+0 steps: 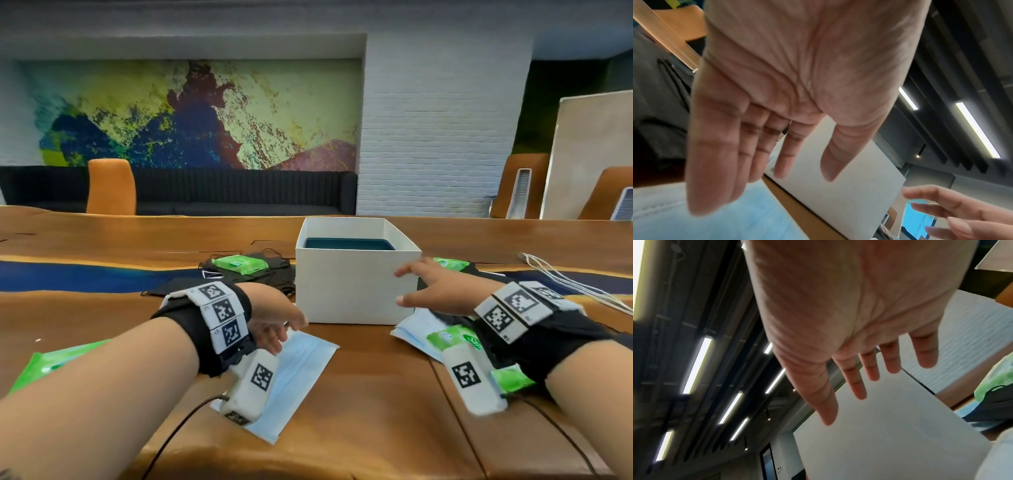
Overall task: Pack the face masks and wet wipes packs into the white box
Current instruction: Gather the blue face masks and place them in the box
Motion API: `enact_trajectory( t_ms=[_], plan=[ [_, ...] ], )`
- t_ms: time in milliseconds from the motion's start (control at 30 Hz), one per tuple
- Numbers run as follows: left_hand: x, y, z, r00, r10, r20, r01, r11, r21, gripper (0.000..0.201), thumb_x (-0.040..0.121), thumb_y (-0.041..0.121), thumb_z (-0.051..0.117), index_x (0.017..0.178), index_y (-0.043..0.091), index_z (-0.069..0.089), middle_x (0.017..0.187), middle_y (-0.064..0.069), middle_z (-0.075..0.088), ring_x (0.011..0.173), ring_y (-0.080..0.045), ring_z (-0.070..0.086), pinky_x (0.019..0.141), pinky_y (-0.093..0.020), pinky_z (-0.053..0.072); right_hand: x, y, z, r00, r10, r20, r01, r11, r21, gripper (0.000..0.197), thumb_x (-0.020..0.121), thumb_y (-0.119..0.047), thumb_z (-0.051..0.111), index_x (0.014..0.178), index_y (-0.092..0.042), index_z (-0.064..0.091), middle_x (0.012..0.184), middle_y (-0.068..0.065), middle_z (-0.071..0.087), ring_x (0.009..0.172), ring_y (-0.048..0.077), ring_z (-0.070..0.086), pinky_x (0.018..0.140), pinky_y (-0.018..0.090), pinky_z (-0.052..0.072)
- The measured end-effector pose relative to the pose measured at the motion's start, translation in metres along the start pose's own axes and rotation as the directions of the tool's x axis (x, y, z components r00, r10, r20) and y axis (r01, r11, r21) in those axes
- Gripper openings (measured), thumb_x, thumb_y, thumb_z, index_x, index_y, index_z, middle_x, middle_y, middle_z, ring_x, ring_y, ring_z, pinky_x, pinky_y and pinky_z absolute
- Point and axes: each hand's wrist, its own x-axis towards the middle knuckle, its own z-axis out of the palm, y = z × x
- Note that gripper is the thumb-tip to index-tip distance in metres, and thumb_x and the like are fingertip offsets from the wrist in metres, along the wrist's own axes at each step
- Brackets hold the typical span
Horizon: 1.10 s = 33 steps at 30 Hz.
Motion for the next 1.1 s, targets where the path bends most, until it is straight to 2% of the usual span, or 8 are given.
enact_trajectory(
  t_ms=[100, 200, 300, 433, 533, 767, 867, 1100],
  plan=[
    [0.004, -0.003, 0.007, 0.998, -0.025, -0.057, 0.029, 0.997, 0.072, 0.042, 0.094, 0.032, 0.058, 0.121, 0.001, 0.052, 0.096, -0.012, 0.059, 0.084, -0.021, 0.063, 0.089, -0.035, 0.055, -0.005, 0.008, 0.000, 0.994, 0.089, 0.062, -0.088, 0.996, -0.024, 0.036, 0.085, -0.041, 0.063, 0.116, -0.024, 0.057, 0.116, -0.002, 0.056, 0.103, 0.015, 0.058, 0.092, 0.028, 0.046],
    [0.012, -0.005, 0.008, 0.995, -0.055, -0.081, 0.064, 0.992, 0.112, 0.044, 0.090, 0.035, 0.063, 0.118, 0.002, 0.054, 0.085, -0.007, 0.058, 0.080, -0.018, 0.062, 0.088, -0.033, 0.055, -0.006, 0.018, -0.001, 0.963, 0.222, 0.153, -0.194, 0.964, -0.181, 0.039, 0.087, -0.048, 0.058, 0.116, -0.022, 0.061, 0.102, -0.007, 0.063, 0.100, 0.013, 0.059, 0.088, 0.025, 0.045],
    [0.019, -0.004, 0.008, 0.995, -0.052, -0.090, 0.065, 0.988, 0.143, 0.053, 0.083, 0.036, 0.071, 0.122, 0.003, 0.054, 0.092, -0.006, 0.061, 0.074, -0.015, 0.060, 0.080, -0.028, 0.055, -0.003, 0.023, 0.002, 0.916, 0.310, 0.254, -0.223, 0.921, -0.320, 0.051, 0.086, -0.056, 0.055, 0.125, -0.024, 0.057, 0.123, -0.006, 0.058, 0.114, 0.013, 0.053, 0.101, 0.028, 0.040],
    [0.017, 0.003, 0.008, 0.989, -0.018, -0.145, 0.078, 0.903, 0.423, 0.060, 0.082, 0.046, 0.070, 0.127, 0.008, 0.055, 0.119, -0.007, 0.064, 0.106, -0.021, 0.064, 0.094, -0.032, 0.052, -0.002, 0.015, 0.010, 0.905, 0.327, 0.273, -0.190, 0.883, -0.428, 0.053, 0.084, -0.056, 0.058, 0.125, -0.024, 0.052, 0.125, -0.005, 0.056, 0.112, 0.013, 0.052, 0.092, 0.024, 0.038],
    [0.015, 0.006, 0.011, 0.995, -0.057, -0.086, 0.095, 0.836, 0.540, 0.060, 0.084, 0.045, 0.067, 0.130, 0.008, 0.054, 0.124, -0.006, 0.063, 0.111, -0.019, 0.061, 0.097, -0.029, 0.048, 0.005, 0.008, 0.016, 0.898, 0.342, 0.276, -0.166, 0.845, -0.508, 0.063, 0.083, -0.058, 0.058, 0.132, -0.019, 0.049, 0.131, -0.001, 0.054, 0.120, 0.017, 0.050, 0.097, 0.027, 0.038],
    [0.028, 0.006, 0.012, 0.994, -0.110, -0.007, 0.089, 0.766, 0.636, 0.032, 0.082, 0.045, 0.070, 0.092, 0.014, 0.065, 0.089, 0.002, 0.066, 0.082, -0.015, 0.057, 0.084, -0.027, 0.047, 0.020, 0.009, 0.029, 0.865, 0.393, 0.311, -0.160, 0.805, -0.571, 0.078, 0.075, -0.065, 0.063, 0.133, -0.017, 0.042, 0.111, 0.002, 0.055, 0.101, 0.018, 0.052, 0.084, 0.028, 0.043],
    [0.031, 0.005, 0.012, 0.995, -0.098, 0.015, 0.065, 0.755, 0.653, 0.036, 0.083, 0.045, 0.069, 0.101, 0.014, 0.066, 0.090, 0.001, 0.062, 0.082, -0.016, 0.056, 0.082, -0.027, 0.047, 0.022, 0.010, 0.032, 0.873, 0.384, 0.302, -0.149, 0.798, -0.584, 0.080, 0.076, -0.062, 0.063, 0.135, -0.016, 0.037, 0.085, -0.001, 0.046, 0.091, 0.016, 0.047, 0.061, 0.022, 0.034],
    [0.035, -0.002, 0.010, 0.999, 0.043, 0.024, -0.049, 0.892, 0.449, 0.030, 0.084, 0.027, 0.066, 0.108, 0.009, 0.063, 0.083, -0.003, 0.056, 0.068, -0.016, 0.050, 0.066, -0.024, 0.043, 0.029, 0.020, 0.038, 0.909, 0.312, 0.275, -0.105, 0.813, -0.573, 0.036, 0.084, -0.050, 0.061, 0.091, -0.021, 0.040, 0.074, -0.006, 0.042, 0.087, 0.017, 0.047, 0.055, 0.020, 0.030]
  ],
)
